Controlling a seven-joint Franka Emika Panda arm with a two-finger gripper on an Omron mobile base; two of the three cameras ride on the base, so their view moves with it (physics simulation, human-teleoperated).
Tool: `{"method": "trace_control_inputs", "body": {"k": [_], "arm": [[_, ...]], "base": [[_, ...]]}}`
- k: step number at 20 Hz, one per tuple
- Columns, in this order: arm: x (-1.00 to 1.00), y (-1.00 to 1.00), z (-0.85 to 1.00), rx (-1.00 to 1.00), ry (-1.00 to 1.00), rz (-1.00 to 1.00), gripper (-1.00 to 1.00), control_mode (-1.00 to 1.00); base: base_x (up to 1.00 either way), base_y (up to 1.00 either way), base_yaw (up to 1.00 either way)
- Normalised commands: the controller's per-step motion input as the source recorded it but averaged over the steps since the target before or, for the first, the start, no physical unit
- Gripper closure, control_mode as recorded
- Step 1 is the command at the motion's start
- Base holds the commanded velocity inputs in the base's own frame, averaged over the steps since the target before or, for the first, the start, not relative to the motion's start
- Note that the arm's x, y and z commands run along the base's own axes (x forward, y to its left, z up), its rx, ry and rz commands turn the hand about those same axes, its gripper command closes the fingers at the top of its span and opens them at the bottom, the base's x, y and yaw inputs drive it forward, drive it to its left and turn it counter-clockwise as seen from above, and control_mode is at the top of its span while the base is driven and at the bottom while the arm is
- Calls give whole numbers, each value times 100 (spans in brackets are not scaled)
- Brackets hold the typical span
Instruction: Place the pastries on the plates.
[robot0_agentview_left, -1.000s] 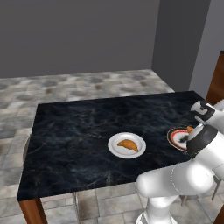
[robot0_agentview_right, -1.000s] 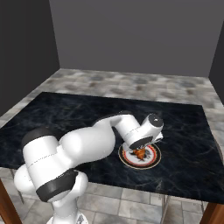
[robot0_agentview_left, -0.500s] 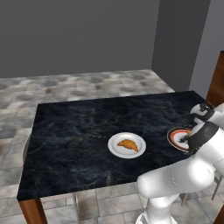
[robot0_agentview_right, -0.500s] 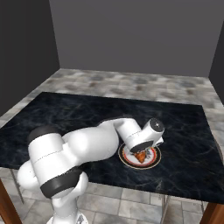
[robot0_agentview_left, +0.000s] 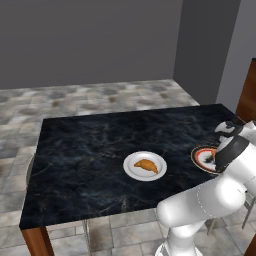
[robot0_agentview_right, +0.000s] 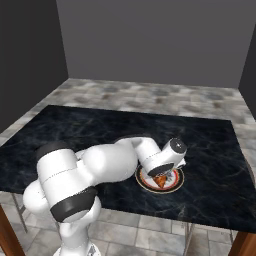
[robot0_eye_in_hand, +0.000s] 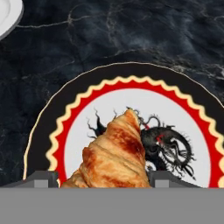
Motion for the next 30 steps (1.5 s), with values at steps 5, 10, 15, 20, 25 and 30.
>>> {"method": "trace_control_inputs", "body": {"k": [5,10,15,20,25,30], "arm": [[15,0,-18,0,0,0,100,-100],[14,0,-16,0,0,0,100,-100],[14,0,-11,0,0,0,100,-100],[14,0,-11,0,0,0,100,-100],[11,0,-15,0,0,0,100,-100],[3,0,-25,0,0,0,-100,-100]], "base": [[0,0,0],[0,0,0],[0,0,0],[0,0,0],[0,0,0],[0,0,0]]}}
